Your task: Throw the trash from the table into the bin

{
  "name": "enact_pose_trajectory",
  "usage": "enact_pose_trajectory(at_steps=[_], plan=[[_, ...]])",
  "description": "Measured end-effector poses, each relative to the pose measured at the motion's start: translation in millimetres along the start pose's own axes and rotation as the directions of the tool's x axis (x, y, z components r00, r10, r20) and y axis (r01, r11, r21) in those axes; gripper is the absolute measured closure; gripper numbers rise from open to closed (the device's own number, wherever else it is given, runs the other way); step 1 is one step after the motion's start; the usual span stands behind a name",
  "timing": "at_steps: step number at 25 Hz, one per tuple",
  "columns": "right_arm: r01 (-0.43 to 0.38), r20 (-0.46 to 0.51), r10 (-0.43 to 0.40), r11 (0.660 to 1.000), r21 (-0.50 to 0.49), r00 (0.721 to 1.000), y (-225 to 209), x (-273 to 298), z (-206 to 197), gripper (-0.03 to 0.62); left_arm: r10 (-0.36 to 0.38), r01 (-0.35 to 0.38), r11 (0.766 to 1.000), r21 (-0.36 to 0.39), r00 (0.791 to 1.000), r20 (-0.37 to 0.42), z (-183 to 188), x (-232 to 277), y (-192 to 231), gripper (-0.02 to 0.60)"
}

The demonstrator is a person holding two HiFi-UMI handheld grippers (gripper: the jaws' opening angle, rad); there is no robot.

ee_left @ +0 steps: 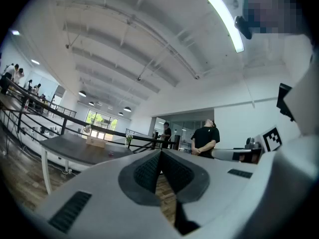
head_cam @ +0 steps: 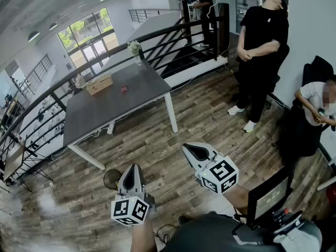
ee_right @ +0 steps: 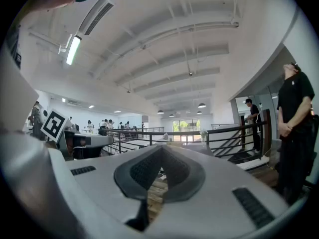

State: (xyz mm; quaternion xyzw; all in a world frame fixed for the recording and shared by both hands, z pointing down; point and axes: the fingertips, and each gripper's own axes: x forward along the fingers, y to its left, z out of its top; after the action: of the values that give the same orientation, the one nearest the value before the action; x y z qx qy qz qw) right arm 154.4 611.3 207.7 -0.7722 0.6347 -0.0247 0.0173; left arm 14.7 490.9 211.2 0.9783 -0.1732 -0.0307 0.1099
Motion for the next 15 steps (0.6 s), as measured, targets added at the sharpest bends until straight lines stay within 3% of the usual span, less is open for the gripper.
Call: enact_pose_trajectory(at_steps=[8,15], plan=[[0.003,0.006,-0.002,1.000,-0.019,1.000,-2,6,2,0.583,0.004,-0.004,1.000,0.031,1.000,-0.008,-2,7,2,0.572],[0.030,0.025,-0.029,0.999,-0.042,0.999,-5,19,0,0.583,-0.020,0.020,1.000,0.003,1.000,-0.022,-10,17,12,0.572]])
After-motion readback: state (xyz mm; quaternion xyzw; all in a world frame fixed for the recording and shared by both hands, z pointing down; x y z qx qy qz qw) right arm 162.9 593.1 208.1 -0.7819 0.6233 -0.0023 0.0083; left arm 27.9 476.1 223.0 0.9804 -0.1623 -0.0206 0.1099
